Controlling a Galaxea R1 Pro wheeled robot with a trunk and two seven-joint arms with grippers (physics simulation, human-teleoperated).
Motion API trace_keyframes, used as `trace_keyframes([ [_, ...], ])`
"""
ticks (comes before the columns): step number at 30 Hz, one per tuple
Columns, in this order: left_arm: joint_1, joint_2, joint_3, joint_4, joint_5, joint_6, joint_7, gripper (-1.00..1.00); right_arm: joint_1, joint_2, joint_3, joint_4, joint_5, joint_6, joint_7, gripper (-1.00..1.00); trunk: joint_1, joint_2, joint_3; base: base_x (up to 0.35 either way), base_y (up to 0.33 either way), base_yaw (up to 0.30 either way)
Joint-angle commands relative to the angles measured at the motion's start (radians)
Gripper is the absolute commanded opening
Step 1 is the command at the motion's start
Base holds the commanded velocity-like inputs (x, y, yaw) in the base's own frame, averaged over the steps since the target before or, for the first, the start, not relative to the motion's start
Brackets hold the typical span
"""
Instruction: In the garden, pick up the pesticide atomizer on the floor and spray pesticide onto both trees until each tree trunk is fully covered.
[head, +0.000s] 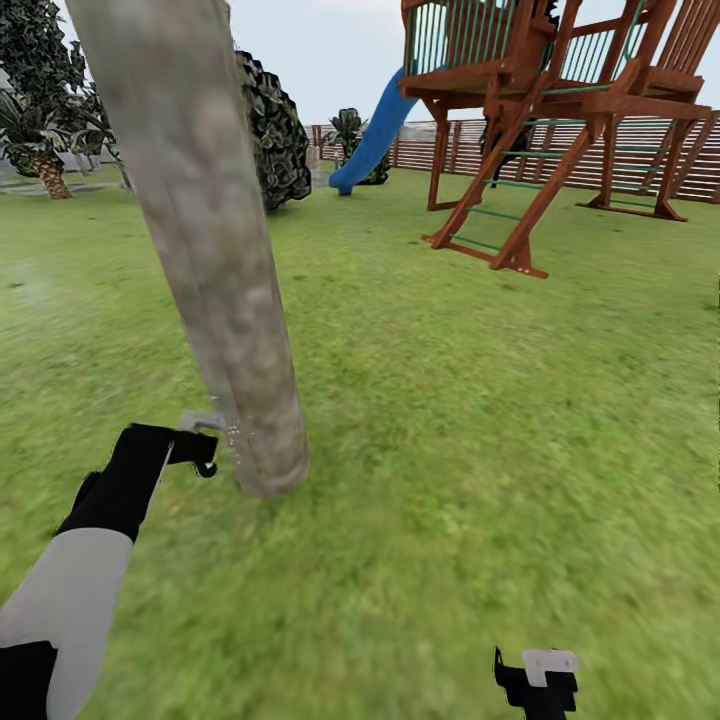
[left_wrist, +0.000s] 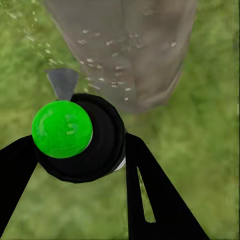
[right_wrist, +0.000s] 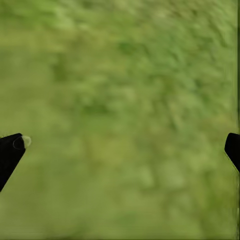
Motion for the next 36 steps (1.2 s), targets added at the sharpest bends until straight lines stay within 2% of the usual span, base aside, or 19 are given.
trace_keyframes([
  [1,-0.001,-0.003,0.001,0.000,-0.004,-0.001,-0.001,-1.00,0.000,0.000,0.000,0.000,0.000,0.000,0.000,1.00,0.000,0.000,0.000,0.000,-0.257,0.000],
  [12,-0.001,0.004,0.007,-0.001,-0.006,0.000,-0.002,-1.00,0.000,0.002,0.001,-0.002,0.000,0.000,0.000,1.00,0.000,0.000,0.000,-0.019,-0.269,0.008],
  [19,-0.002,-0.004,0.009,-0.025,-0.006,0.000,-0.002,-1.00,0.000,0.002,0.002,-0.002,0.000,0.000,0.000,1.00,0.000,0.000,0.000,0.109,-0.226,0.250],
  [24,0.002,-0.004,0.004,-0.053,-0.004,0.000,-0.003,-1.00,0.000,0.000,0.000,-0.001,0.000,0.000,0.000,1.00,0.000,0.000,0.000,0.048,-0.025,0.087],
  [26,-0.011,-0.004,0.002,-0.094,0.000,0.001,-0.043,-1.00,0.000,0.000,0.000,-0.001,0.000,0.000,0.000,1.00,0.000,0.000,0.000,0.001,0.000,0.001],
  [29,-0.005,0.008,0.008,-0.105,-0.004,0.000,-0.099,-1.00,0.000,0.000,0.000,-0.001,0.000,0.000,0.000,1.00,0.000,0.000,0.000,0.000,0.000,0.000],
  [33,0.002,0.019,0.013,-0.107,-0.010,0.000,-0.106,-1.00,0.000,0.001,0.000,-0.002,0.000,0.000,0.000,1.00,0.000,0.000,0.000,0.000,0.000,0.000],
  [36,0.003,0.017,0.010,-0.107,-0.010,0.000,-0.106,-1.00,0.000,0.001,0.000,-0.002,-0.001,0.000,0.000,1.00,0.000,0.000,0.000,0.000,-0.186,0.142],
])
